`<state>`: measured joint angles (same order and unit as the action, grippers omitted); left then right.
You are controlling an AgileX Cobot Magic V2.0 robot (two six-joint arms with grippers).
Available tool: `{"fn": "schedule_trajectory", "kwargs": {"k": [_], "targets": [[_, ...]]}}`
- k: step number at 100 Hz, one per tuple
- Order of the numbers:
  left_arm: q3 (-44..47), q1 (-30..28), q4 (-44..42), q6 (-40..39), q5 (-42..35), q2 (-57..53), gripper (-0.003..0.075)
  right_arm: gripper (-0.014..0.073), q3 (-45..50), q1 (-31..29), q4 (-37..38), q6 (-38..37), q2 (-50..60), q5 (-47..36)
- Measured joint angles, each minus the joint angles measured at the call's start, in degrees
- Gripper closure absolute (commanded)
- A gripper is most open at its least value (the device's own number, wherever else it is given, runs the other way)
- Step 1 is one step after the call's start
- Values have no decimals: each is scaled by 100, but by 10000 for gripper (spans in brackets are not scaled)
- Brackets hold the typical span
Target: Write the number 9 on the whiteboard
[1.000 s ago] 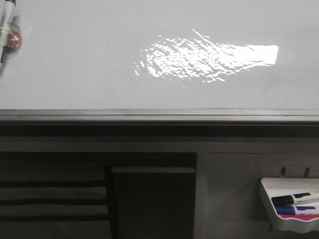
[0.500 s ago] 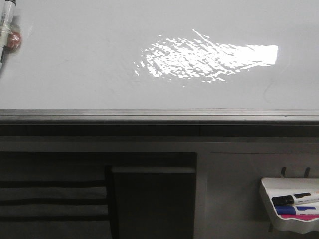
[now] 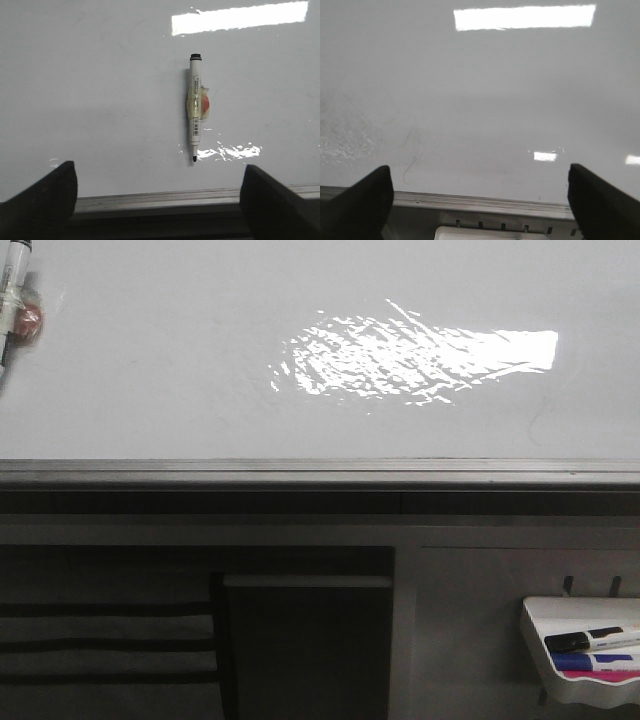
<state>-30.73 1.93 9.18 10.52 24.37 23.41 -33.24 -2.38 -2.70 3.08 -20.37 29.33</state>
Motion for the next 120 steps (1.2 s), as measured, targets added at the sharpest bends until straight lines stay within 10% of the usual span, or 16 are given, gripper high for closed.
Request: {"fn": "schedule_trajectory", "kwargs": {"k": [59, 120], "targets": [[-1, 0, 131, 3, -87, 129, 103, -43, 0, 0, -80, 0, 0, -14], [-943, 274, 363, 240, -535, 3246, 103, -43, 0, 0, -154, 0, 0, -26]]}}
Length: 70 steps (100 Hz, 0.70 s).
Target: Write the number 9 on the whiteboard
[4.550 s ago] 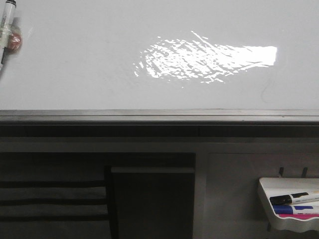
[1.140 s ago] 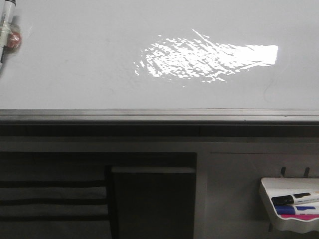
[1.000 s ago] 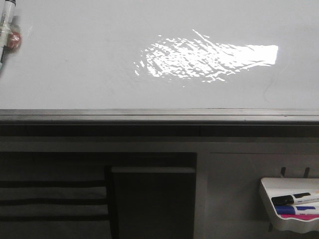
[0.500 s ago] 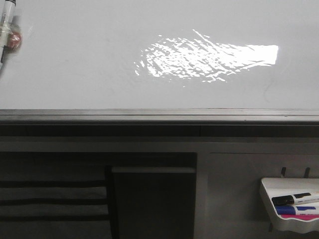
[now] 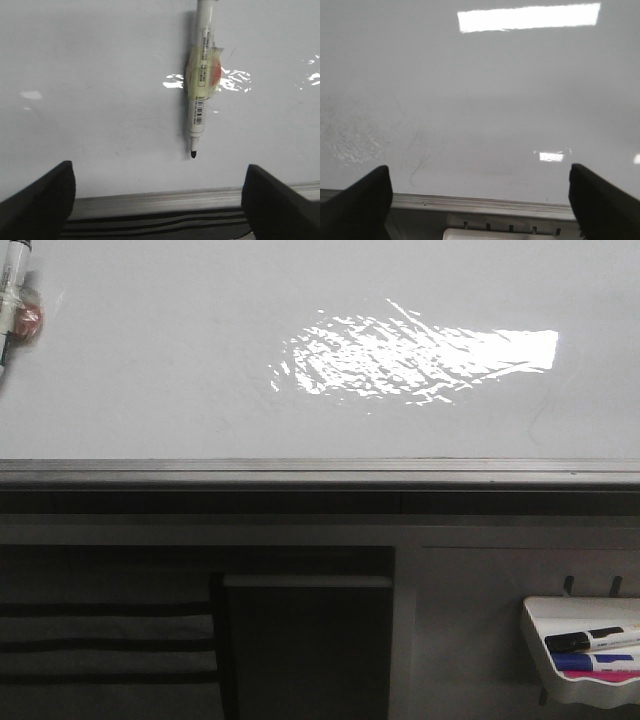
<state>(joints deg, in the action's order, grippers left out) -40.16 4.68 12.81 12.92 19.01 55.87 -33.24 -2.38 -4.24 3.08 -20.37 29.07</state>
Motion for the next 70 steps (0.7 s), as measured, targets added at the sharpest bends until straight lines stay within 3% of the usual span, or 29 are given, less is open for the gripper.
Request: {"fn": "schedule_trajectory", "kwargs": {"k": [40, 70], "targets": [[-134, 766, -40, 36, -1548, 1517, 115, -43, 0, 0, -13, 0, 0, 0], [-169, 781, -80, 36, -2098, 2065, 413, -43, 0, 0, -17, 0, 0, 56]]}}
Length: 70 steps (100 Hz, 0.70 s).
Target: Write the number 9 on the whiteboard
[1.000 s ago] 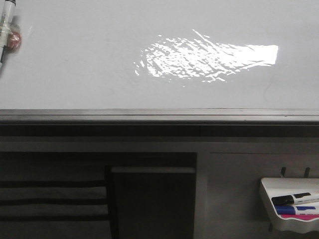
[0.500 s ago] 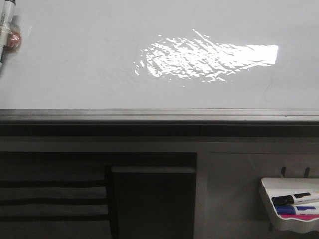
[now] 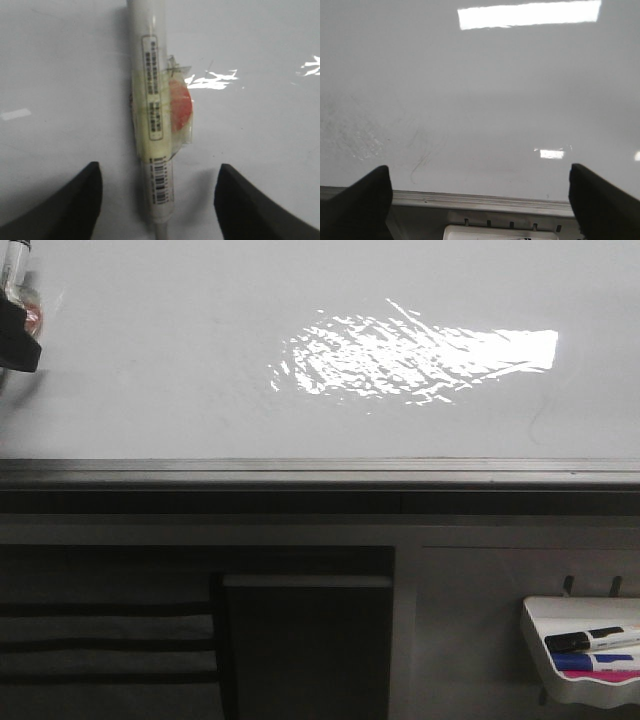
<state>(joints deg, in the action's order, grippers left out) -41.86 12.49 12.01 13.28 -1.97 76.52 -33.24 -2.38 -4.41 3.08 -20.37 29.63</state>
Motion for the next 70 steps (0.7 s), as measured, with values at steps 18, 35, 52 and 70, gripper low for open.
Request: {"fn": "schedule_trajectory", "kwargs": {"k": [18, 35, 52, 70], "targets": [[-2, 0, 0, 5, -60, 24, 540, -43, 0, 0, -9, 0, 0, 18], [-12, 0, 0, 5, -72, 24, 625, -43, 0, 0, -9, 0, 0, 24], [-12, 0, 0, 5, -81, 24, 680, -43, 0, 0, -9, 0, 0, 24], [-25, 0, 0, 5, -34, 24, 724, -43, -14, 0, -23, 0, -35, 47]]}}
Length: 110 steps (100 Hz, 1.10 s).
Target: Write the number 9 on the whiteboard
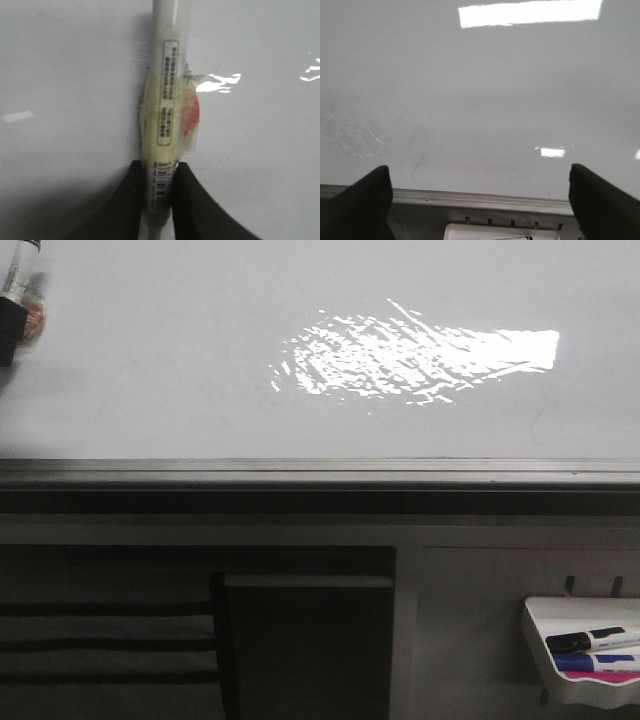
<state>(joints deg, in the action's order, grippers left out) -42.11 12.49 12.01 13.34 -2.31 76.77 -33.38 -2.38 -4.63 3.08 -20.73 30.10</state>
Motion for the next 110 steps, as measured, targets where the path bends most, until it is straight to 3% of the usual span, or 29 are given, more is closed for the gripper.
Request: {"fn": "schedule_trajectory", "kwargs": {"k": [9, 29, 52, 66, 79, 95, 110], "targets": [[-193, 52, -17, 0, 613, -82, 741, -43, -213, 0, -64, 0, -185, 277], [-1072, 406, -159, 177, 3295, -492, 741, -43, -953, 0, -274, 247, -1010, 1369], [-1940, 1063, -12, 1534, 5603, -549, 741, -43, -1741, 0, -1862, 2081, -2226, 2608], [-2091, 1646, 160, 2463, 5997, -549, 741, -36, -2166, 24, -2976, 3504, -2910, 3266], [-2104, 2215, 194, 2913, 5997, -549, 741, 64, -2487, 303, -3579, 4530, -3510, 3594], [-2104, 2654, 216, 3086, 5949, -549, 741, 197, -2746, 1220, -3693, 5434, -4100, 3561], [-2104, 2746, 216, 3123, 5861, -549, 741, 210, -2907, 2280, -3610, 5826, -4543, 3049]]}}
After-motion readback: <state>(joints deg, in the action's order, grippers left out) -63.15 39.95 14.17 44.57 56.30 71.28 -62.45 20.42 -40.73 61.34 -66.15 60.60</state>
